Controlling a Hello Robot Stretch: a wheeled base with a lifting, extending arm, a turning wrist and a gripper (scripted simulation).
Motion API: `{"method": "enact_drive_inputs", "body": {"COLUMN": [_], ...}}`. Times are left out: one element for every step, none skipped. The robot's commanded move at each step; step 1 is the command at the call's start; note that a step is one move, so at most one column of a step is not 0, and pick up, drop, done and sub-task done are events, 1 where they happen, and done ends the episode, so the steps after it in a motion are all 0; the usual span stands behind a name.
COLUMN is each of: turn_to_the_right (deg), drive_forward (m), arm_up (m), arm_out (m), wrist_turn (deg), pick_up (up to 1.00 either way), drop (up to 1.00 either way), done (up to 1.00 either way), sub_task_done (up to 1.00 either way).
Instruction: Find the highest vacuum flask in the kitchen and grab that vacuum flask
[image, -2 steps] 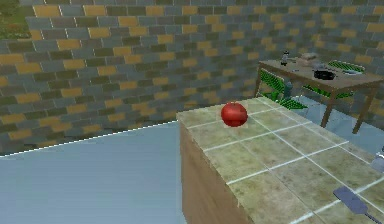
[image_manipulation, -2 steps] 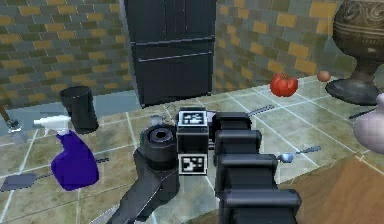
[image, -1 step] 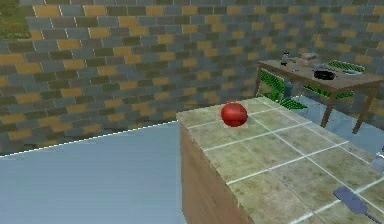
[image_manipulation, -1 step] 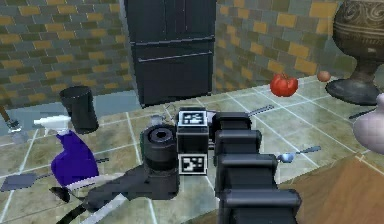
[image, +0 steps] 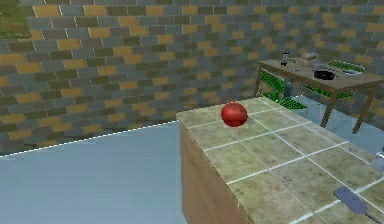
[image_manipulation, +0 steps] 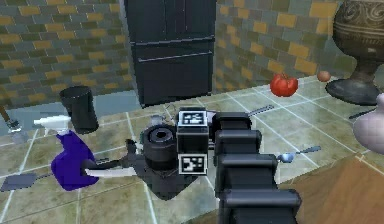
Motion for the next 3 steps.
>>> {"method": "enact_drive_inputs", "body": {"turn_to_the_right": [0.0,0.0,0.0], "drive_forward": [0.00,0.00,0.00], "arm_up": [0.00,0.00,0.00], "arm_out": [0.00,0.00,0.00], "wrist_turn": [27.0,0.0,0.0], "pick_up": [0.00,1.00,0.00], "drop": [0.00,0.00,0.00], "done": [0.00,0.00,1.00], "sub_task_done": [0.00,0.00,0.00]}}
